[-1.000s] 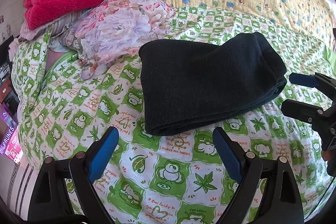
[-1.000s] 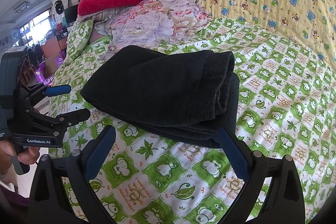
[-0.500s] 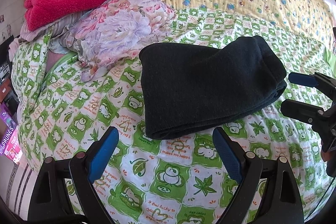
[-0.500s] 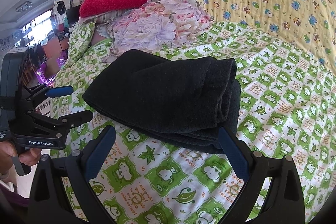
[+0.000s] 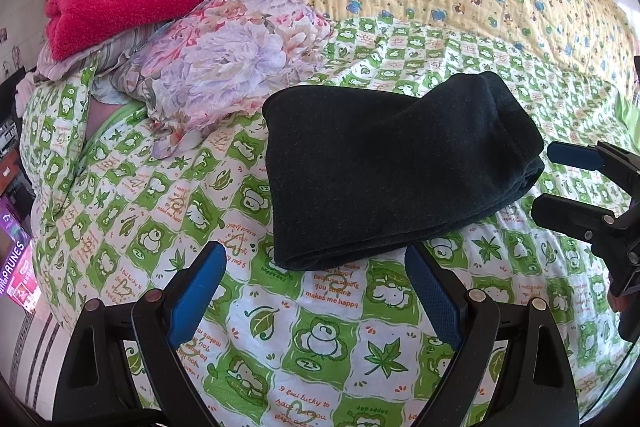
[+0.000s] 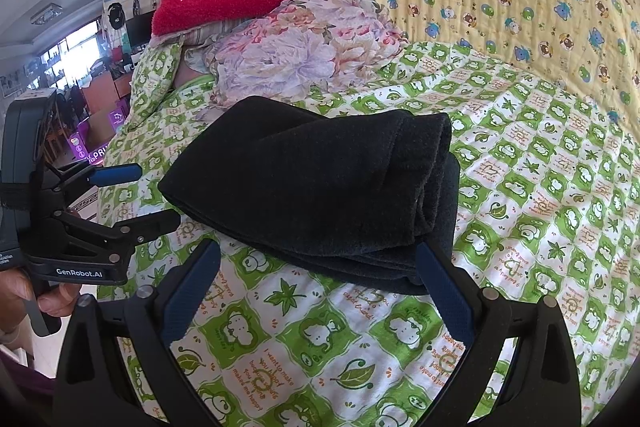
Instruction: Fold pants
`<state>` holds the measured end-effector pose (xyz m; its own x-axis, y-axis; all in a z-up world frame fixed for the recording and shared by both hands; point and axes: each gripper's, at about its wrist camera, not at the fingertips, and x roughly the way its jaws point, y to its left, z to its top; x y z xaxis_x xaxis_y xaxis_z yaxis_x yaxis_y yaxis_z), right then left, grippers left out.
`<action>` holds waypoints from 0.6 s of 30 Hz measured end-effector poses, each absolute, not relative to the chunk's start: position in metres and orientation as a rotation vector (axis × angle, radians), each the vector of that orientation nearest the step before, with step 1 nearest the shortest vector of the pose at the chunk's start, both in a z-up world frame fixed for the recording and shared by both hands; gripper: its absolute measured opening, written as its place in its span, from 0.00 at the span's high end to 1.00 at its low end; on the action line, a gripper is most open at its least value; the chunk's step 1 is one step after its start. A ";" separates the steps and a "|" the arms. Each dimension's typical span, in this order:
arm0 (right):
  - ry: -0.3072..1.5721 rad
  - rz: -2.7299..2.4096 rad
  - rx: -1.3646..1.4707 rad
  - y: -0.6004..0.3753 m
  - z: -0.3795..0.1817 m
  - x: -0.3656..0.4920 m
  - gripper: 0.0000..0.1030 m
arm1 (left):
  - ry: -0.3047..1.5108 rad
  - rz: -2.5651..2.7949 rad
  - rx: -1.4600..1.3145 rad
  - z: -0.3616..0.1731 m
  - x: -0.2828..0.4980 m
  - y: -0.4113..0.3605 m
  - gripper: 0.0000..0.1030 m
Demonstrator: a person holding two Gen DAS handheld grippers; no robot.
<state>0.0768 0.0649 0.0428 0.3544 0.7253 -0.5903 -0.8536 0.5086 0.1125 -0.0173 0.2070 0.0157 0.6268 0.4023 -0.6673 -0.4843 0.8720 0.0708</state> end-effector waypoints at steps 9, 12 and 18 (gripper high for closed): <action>0.629 1.026 -0.218 0.063 0.045 0.078 0.05 | 0.727 0.510 -0.117 0.016 -0.016 0.206 0.11; 0.625 1.019 -0.209 0.062 0.047 0.080 0.05 | 0.717 0.512 -0.120 0.020 -0.016 0.207 0.11; 0.604 0.998 -0.178 0.058 0.053 0.085 0.05 | 0.664 0.534 -0.128 0.035 -0.011 0.215 0.11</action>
<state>0.0850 0.0579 0.0533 0.3947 0.7341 -0.5525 -0.8298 0.5430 0.1288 -0.0112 0.2153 0.0346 0.6590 0.4303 -0.6169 -0.5099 0.8585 0.0542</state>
